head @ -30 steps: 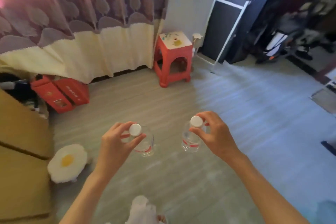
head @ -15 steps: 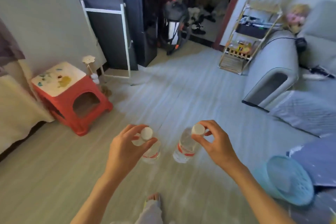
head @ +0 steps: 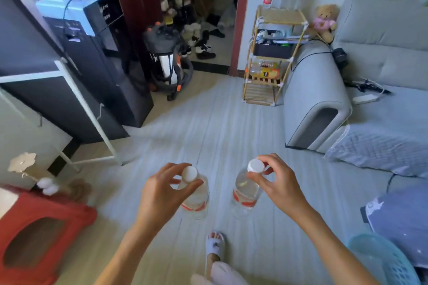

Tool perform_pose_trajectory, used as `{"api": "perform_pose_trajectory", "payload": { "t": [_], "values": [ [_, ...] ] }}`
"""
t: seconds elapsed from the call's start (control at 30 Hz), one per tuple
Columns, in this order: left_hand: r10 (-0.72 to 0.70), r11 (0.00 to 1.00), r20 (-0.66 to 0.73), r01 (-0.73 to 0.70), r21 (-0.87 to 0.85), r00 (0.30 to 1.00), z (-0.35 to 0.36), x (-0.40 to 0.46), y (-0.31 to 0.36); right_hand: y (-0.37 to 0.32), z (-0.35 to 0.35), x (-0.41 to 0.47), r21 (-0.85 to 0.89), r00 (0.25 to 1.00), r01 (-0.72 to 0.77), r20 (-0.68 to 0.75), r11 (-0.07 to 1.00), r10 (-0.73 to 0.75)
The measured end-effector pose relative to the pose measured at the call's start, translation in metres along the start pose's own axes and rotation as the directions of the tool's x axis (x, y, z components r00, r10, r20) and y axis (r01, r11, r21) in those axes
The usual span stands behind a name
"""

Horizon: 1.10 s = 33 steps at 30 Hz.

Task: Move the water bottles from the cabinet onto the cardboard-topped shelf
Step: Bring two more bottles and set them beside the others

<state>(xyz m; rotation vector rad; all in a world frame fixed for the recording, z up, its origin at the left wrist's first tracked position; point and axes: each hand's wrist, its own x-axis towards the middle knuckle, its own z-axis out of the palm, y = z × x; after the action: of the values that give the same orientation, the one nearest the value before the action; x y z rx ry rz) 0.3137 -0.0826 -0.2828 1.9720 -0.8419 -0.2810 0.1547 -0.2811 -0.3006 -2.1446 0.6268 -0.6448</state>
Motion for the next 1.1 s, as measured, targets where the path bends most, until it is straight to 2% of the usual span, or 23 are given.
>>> {"api": "perform_pose_trajectory", "payload": {
  "t": [0.13, 0.4, 0.67, 0.83, 1.1],
  "values": [
    [0.052, 0.998, 0.063, -0.055, 0.043, 0.997, 0.028, 0.101, 0.019, 0.029, -0.017, 0.094, -0.01, 0.999, 0.032, -0.029, 0.999, -0.033],
    [0.105, 0.994, 0.078, -0.108, 0.035, 0.991, 0.097, 0.303, 0.039, 0.097, -0.054, 0.273, -0.005, 0.991, 0.041, -0.128, 0.999, -0.041],
    [0.11, 0.994, 0.196, -0.105, -0.035, 0.974, 0.198, 0.518, 0.052, 0.191, -0.096, 0.448, -0.043, 0.99, -0.055, -0.129, 0.998, 0.049],
    [0.172, 0.984, 0.251, -0.157, -0.08, 0.953, 0.251, 0.641, 0.09, 0.237, -0.146, 0.548, -0.077, 0.975, -0.102, -0.207, 0.992, 0.084],
    [0.169, 0.984, 0.205, -0.154, -0.085, 0.964, 0.344, 0.804, 0.132, 0.323, -0.227, 0.709, -0.025, 0.963, -0.088, -0.259, 0.996, 0.078]
  ]
}}
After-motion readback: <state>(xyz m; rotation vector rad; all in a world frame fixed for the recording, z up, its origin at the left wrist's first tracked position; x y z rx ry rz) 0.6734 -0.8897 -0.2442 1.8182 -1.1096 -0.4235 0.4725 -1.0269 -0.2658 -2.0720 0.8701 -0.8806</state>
